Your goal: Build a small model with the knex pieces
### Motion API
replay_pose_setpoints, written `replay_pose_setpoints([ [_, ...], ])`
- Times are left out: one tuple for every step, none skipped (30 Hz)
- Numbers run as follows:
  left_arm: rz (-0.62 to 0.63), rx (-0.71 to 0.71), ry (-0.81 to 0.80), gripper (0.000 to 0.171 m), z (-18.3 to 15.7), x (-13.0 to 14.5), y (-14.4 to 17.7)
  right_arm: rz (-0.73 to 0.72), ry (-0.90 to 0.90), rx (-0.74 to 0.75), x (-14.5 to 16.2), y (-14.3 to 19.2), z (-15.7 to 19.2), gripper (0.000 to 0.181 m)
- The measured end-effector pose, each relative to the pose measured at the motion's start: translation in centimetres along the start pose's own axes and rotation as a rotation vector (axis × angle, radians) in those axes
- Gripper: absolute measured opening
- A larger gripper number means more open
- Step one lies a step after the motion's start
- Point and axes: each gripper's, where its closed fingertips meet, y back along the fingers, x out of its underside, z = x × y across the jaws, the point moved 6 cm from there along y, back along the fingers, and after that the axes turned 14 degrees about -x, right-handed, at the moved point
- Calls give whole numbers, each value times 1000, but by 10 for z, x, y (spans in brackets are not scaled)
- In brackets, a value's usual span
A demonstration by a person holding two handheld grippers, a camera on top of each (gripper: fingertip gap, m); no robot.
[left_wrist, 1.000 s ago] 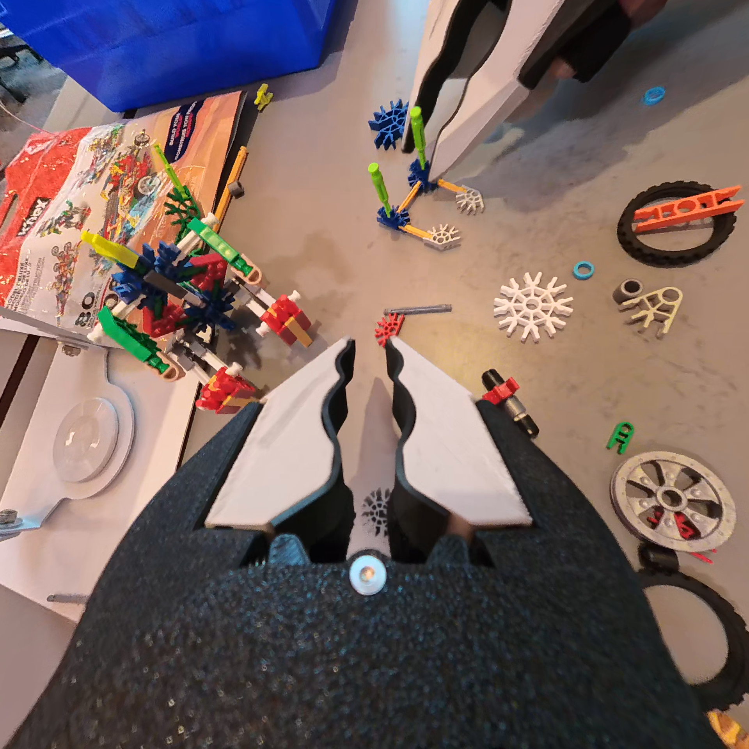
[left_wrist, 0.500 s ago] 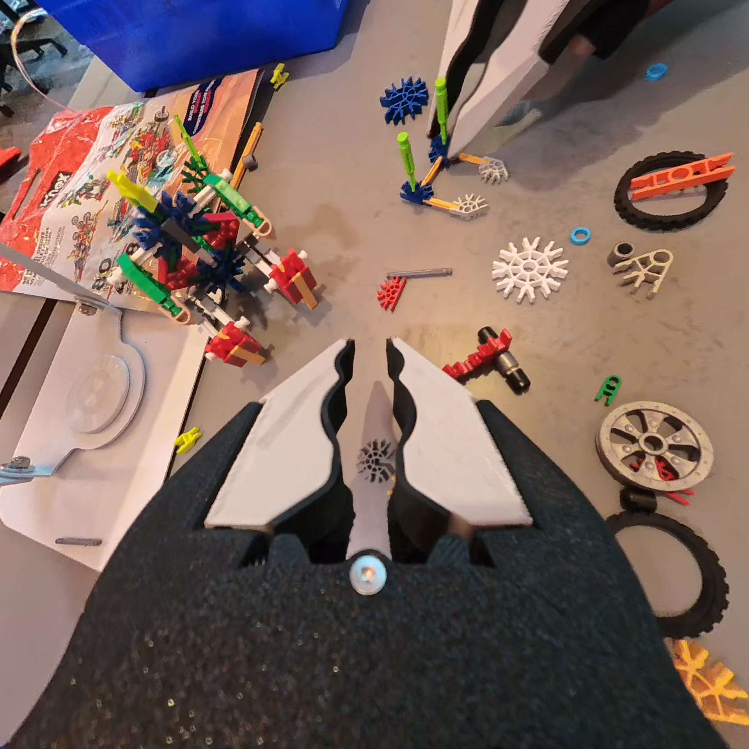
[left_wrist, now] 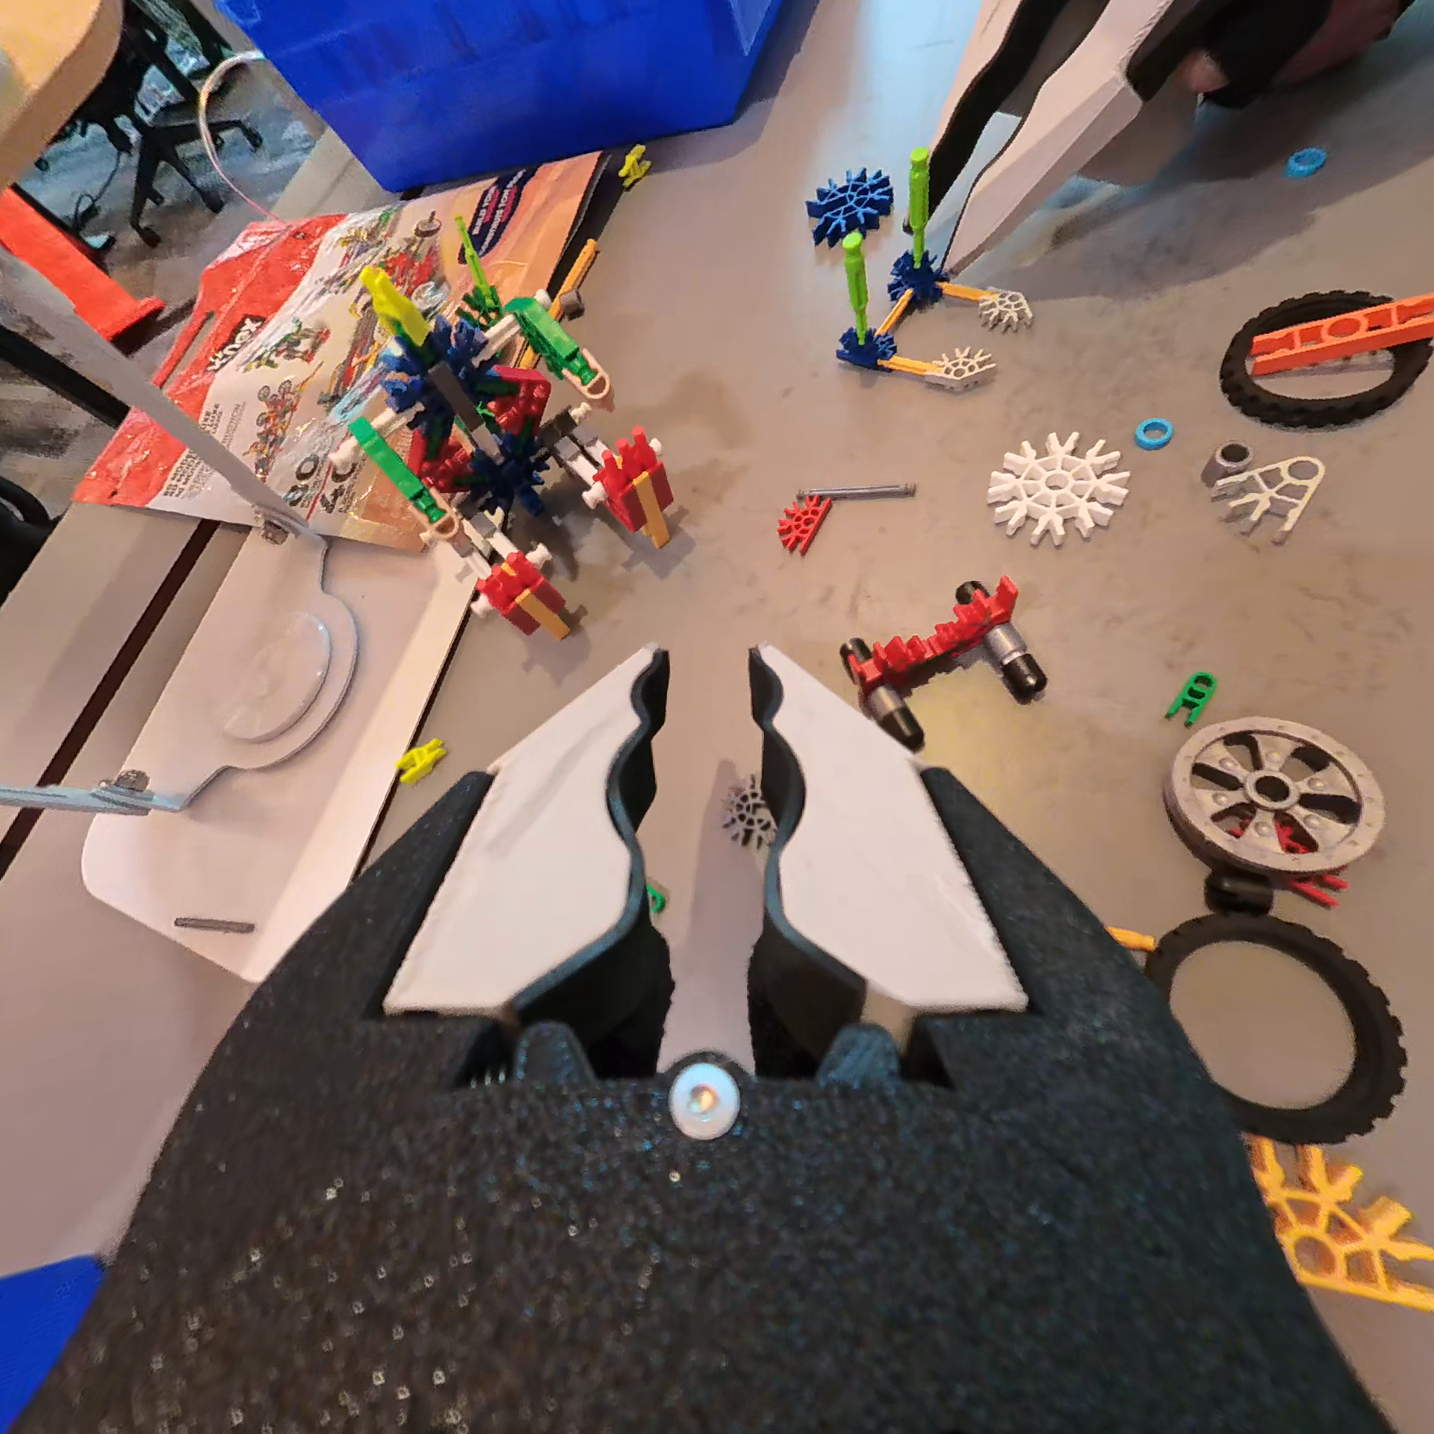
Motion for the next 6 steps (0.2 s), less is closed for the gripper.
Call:
replay_pose_setpoints([
  [0,-2,2,19,0,0,0,4,-1,6,0,0,0,27],
  [0,-2,4,19,1,0,0,3,-2,10,0,0,-1,27],
  [-2,-2,6,20,0,-1,-1,1,-8,14,0,0,-1,28],
  [-4,-4,5,21,0,-2,-2,-1,-16,18,1,0,-2,28],
  [-4,-6,-1,21,-1,-3,-2,-2,-22,19,1,0,-3,27],
  [-3,-11,-11,21,-2,-3,-2,1,-23,14,1,0,-3,27],
])
